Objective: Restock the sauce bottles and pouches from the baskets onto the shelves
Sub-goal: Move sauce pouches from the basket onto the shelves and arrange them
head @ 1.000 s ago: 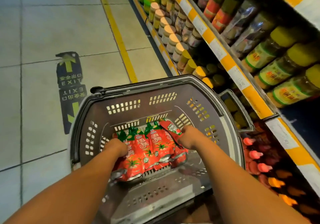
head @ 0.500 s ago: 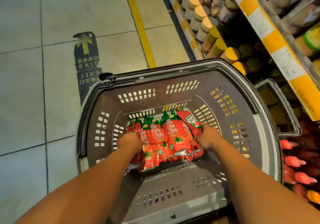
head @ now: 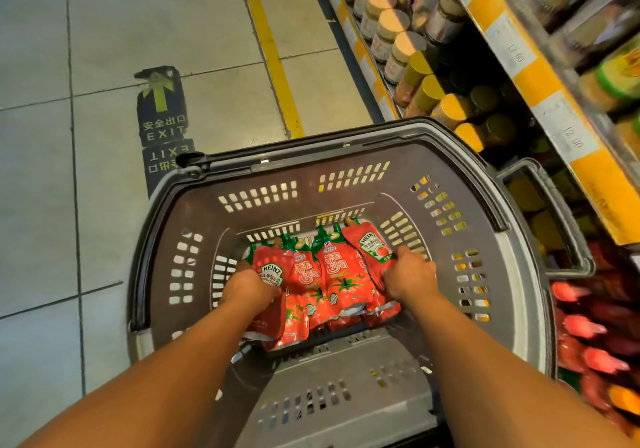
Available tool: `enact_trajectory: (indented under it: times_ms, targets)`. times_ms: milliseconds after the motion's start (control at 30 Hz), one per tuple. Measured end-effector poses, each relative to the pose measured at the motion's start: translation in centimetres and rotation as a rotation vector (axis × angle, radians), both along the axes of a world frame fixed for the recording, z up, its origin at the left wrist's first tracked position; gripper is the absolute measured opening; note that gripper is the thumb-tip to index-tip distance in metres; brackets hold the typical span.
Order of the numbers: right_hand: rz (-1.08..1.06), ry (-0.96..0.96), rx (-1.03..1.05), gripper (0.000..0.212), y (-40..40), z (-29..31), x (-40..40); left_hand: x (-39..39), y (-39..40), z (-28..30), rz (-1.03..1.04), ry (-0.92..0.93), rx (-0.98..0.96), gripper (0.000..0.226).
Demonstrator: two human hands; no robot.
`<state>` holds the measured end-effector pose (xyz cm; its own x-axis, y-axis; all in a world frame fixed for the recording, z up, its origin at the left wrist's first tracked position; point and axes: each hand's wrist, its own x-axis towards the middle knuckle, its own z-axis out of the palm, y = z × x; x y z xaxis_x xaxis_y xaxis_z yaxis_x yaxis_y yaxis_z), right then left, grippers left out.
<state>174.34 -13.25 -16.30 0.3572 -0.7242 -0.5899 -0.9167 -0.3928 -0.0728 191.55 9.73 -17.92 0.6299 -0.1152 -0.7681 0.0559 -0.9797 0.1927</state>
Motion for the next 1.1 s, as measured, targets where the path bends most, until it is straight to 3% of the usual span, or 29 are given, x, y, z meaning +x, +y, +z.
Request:
enact_trajectory:
  times_ms: [433, 600, 733, 800, 933, 1100]
  targets:
    - [-0.169, -0.068, 0.149, 0.059, 0.7, 0.4, 1.0, -0.2, -0.2, 0.3, 0.084, 0.08, -0.091, 0.05]
    - [-0.294, -0.047, 0.199, 0.083, 1.1, 1.2, 0.5, -0.4, -0.7, 0.8, 0.083, 0.065, -0.14, 0.042]
    - [-0.393, -0.109, 0.358, 0.096, 0.8, 2.6, 0.3, -0.8, -1.5, 1.3, 0.112, 0.085, -0.209, 0.024]
    - [-0.438, -0.162, 0.394, 0.083, 0.7, 3.8, 0.4, -1.2, -1.7, 1.7, 0.139, 0.083, -0.258, 0.015]
    - [-0.493, -0.268, 0.356, 0.023, 0.3, 7.1, 0.4, -2.6, -1.7, 3.3, 0.245, 0.218, -0.399, 0.016]
    - [-0.521, -0.343, 0.366, 0.023, 0.7, 12.2, -0.8, -4.6, -1.5, 6.5, 0.348, 0.403, -0.578, 0.022]
